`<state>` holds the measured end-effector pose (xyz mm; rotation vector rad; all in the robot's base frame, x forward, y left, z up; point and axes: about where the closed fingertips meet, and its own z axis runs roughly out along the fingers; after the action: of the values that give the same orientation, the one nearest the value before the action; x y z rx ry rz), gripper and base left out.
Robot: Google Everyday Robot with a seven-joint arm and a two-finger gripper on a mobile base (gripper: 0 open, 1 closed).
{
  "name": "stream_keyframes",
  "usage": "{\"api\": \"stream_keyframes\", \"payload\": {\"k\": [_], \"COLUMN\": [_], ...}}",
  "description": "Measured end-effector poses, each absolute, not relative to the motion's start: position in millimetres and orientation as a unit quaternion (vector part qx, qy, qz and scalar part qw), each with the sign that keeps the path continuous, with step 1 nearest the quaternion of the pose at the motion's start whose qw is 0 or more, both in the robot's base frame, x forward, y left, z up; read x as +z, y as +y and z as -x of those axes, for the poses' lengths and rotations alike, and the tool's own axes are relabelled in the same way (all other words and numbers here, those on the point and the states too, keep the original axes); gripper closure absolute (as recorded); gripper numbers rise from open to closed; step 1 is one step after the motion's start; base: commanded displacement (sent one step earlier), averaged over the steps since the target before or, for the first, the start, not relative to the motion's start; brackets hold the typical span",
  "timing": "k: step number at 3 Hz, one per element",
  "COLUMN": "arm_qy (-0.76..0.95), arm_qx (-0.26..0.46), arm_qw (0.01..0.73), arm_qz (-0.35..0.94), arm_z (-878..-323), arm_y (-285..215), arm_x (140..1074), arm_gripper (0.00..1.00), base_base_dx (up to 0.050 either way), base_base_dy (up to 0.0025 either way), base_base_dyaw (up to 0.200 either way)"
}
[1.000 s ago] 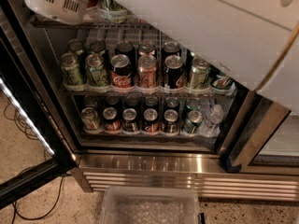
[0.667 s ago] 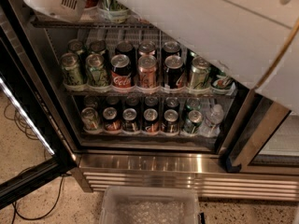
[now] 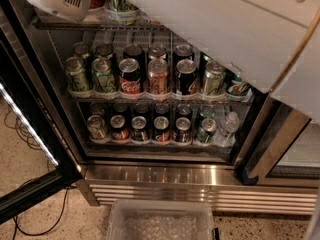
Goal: Pick blue plastic bottle from top shelf of fridge
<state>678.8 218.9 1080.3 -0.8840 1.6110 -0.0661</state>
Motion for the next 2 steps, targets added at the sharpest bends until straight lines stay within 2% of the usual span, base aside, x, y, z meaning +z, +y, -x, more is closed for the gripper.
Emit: {"api": "stream_keyframes", "payload": {"k": [2], "arm_qy": [0.695], "arm_qx": [-0.015], "arm_qw": [0.606], "arm_qz": [0.386], "arm_z": [-681.6], "arm_y": [224.3], "arm_x": [1078.5], "arm_gripper": [0.29], "base_base_dx": [0.0], "base_base_dy": [0.0], "base_base_dyaw": [0.0]}}
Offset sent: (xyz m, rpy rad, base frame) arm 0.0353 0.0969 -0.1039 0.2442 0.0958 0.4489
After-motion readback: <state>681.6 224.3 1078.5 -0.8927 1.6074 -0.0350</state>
